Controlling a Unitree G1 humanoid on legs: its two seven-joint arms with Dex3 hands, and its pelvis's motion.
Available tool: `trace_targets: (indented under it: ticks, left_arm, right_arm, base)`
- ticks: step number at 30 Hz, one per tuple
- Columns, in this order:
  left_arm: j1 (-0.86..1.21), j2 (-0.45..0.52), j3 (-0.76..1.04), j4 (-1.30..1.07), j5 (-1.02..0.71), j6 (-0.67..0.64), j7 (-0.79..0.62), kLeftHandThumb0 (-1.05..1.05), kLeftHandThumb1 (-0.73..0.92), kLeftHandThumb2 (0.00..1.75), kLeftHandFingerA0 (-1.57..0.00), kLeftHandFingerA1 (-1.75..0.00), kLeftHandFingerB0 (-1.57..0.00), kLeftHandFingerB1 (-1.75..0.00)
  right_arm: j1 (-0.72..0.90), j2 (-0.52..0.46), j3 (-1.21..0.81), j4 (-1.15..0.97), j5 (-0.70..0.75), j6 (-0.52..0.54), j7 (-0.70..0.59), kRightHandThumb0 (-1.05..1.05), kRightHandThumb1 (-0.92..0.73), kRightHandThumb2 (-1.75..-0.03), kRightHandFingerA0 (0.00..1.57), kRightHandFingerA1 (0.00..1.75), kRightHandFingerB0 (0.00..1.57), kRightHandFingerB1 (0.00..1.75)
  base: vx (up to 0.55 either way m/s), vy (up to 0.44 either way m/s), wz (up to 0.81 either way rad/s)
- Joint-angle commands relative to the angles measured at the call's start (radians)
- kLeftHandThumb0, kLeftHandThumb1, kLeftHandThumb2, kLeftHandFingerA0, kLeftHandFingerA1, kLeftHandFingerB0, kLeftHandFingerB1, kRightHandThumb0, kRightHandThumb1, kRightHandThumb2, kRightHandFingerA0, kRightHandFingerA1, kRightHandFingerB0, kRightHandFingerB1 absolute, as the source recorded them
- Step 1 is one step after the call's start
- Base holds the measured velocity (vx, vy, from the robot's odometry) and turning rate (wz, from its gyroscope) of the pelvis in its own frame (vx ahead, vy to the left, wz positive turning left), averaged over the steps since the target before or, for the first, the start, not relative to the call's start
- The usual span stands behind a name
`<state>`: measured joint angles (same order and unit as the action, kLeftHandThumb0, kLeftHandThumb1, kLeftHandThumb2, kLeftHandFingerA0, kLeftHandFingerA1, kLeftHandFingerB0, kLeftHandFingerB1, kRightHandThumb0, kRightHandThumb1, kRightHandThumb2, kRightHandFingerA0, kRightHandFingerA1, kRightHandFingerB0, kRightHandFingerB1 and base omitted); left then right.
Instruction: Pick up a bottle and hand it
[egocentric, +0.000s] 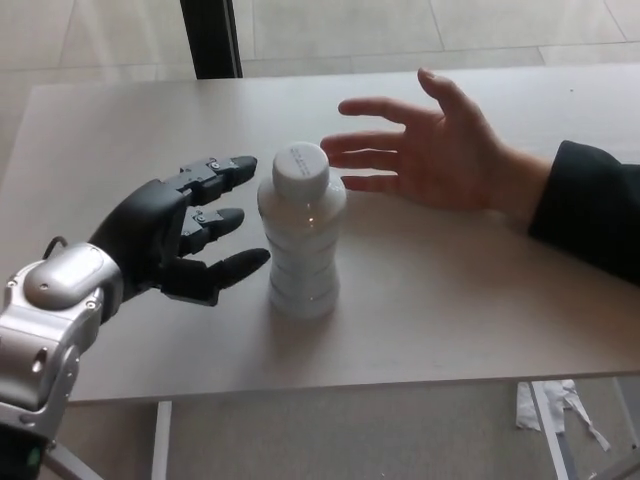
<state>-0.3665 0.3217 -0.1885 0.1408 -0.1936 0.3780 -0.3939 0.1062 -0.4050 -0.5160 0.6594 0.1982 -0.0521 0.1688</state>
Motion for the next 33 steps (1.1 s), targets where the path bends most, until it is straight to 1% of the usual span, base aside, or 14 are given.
trace_targets:
  ticks: [1, 8, 9, 10, 18, 19, 20, 21, 22, 23, 24, 25, 29, 33]
  left_arm:
    - [-0.035, 0.006, -0.034, 0.033, 0.074, -0.030, -0.025, -0.72, 0.39, 0.88, 0.00, -0.25, -0.07, -0.09]
    - [-0.042, -0.026, -0.065, 0.073, 0.104, -0.070, -0.034, -0.68, 0.35, 0.85, 0.00, -0.28, 0.00, -0.11]
    - [-0.040, -0.023, -0.082, 0.066, 0.125, -0.061, -0.028, -0.85, 0.39, 0.64, -0.10, -0.58, 0.00, -0.16]
    - [-0.039, -0.021, -0.109, 0.055, 0.157, -0.045, -0.016, -0.78, 0.46, 0.89, 0.00, -0.26, 0.00, 0.00]
    - [-0.039, -0.086, -0.143, 0.045, 0.234, -0.012, 0.085, -0.98, 0.57, 0.97, 0.00, -0.10, 0.00, 0.00]
    - [-0.035, -0.116, -0.135, 0.040, 0.222, 0.009, 0.096, -0.89, 0.48, 0.56, 0.00, -0.02, 0.00, 0.00]
    - [-0.032, -0.132, -0.131, 0.044, 0.217, 0.005, 0.100, -0.98, 0.60, 0.94, 0.00, -0.09, 0.00, -0.04]
    - [-0.028, -0.139, -0.127, 0.044, 0.218, 0.003, 0.101, -0.98, 0.60, 0.94, 0.00, -0.09, 0.00, -0.04]
    - [-0.018, -0.151, -0.128, 0.047, 0.223, -0.017, 0.107, -0.97, 0.60, 0.94, 0.00, -0.11, 0.00, -0.07]
    - [0.000, -0.175, -0.135, 0.055, 0.242, -0.051, 0.143, -0.89, 0.53, 0.92, 0.00, -0.16, 0.00, -0.14]
    - [0.014, -0.203, -0.124, 0.060, 0.242, -0.076, 0.173, -0.87, 0.53, 0.91, 0.00, -0.18, 0.00, -0.14]
    - [0.017, -0.215, -0.120, 0.063, 0.247, -0.079, 0.182, -0.85, 0.52, 0.90, 0.00, -0.20, 0.00, -0.15]
    - [0.039, -0.341, -0.109, 0.068, 0.317, -0.041, 0.380, -0.84, 0.50, 0.85, 0.00, -0.31, 0.00, -0.12]
    - [0.031, -0.422, -0.112, 0.124, 0.406, -0.050, 0.576, -0.74, 0.36, 0.69, -0.19, -0.56, 0.00, 0.00]
  right_arm:
    - [-0.012, -0.006, 0.007, -0.006, 0.014, 0.013, -0.002, -0.76, -0.57, -0.57, 1.08, 1.06, 0.26, 0.53]
    - [-0.015, -0.008, 0.017, -0.004, 0.011, 0.006, -0.011, -0.75, -0.58, -0.58, 0.94, 0.75, 0.26, 0.52]
    - [-0.021, -0.008, 0.016, -0.001, 0.012, 0.008, -0.012, -0.77, -0.57, -0.57, 0.99, 0.97, 0.27, 0.52]
    - [-0.020, -0.008, 0.020, -0.009, 0.011, 0.016, -0.013, -0.79, -0.56, -0.58, 0.93, 0.79, 0.28, 0.54]
    - [-0.025, -0.013, 0.040, -0.008, 0.000, 0.008, -0.021, -0.78, -0.58, -0.58, 0.90, 0.78, 0.28, 0.56]
    - [-0.026, -0.014, 0.040, -0.011, 0.000, 0.008, -0.022, -0.81, -0.52, -0.62, 0.86, 0.72, 0.28, 0.57]
    - [-0.024, -0.014, 0.040, -0.022, -0.001, 0.019, -0.029, -0.79, -0.57, -0.58, 0.90, 0.86, 0.29, 0.56]
    - [-0.023, -0.014, 0.041, -0.027, -0.001, 0.023, -0.032, -0.79, -0.57, -0.58, 0.90, 0.86, 0.29, 0.56]
    - [-0.024, -0.012, 0.038, -0.022, 0.004, 0.014, -0.026, -0.77, -0.43, -0.91, 0.77, 0.77, 0.24, 0.59]
    - [-0.027, -0.010, 0.036, -0.016, 0.008, 0.011, -0.025, -0.80, -0.56, -0.58, 0.96, 0.91, 0.30, 0.56]
    - [-0.033, -0.010, 0.035, -0.006, 0.008, 0.009, -0.028, -0.79, -0.43, -0.88, 0.98, 0.93, 0.27, 0.59]
    - [-0.032, -0.009, 0.035, -0.007, 0.008, 0.009, -0.028, -0.79, -0.56, -0.57, 0.94, 0.81, 0.31, 0.57]
    - [-0.030, -0.008, 0.041, -0.014, 0.003, 0.000, -0.025, -0.80, -0.57, -0.57, 0.97, 0.96, 0.30, 0.57]
    - [-0.041, 0.003, 0.038, -0.008, 0.012, 0.006, -0.030, -0.87, -0.47, -0.88, 1.04, 1.00, 0.28, 0.60]
  base:
    - [0.00, 0.000, 0.00]
    - [0.00, 0.000, 0.00]
    - [0.00, 0.000, 0.00]
    - [0.00, 0.000, 0.00]
    - [0.00, 0.000, 0.00]
    - [0.00, 0.000, 0.00]
    - [0.00, 0.000, 0.00]
    - [0.00, 0.000, 0.00]
    - [0.00, 0.000, 0.00]
    - [0.00, 0.000, 0.00]
    - [0.00, 0.000, 0.00]
    - [0.00, 0.000, 0.00]
    - [0.00, 0.000, 0.00]
    - [0.00, 0.000, 0.00]
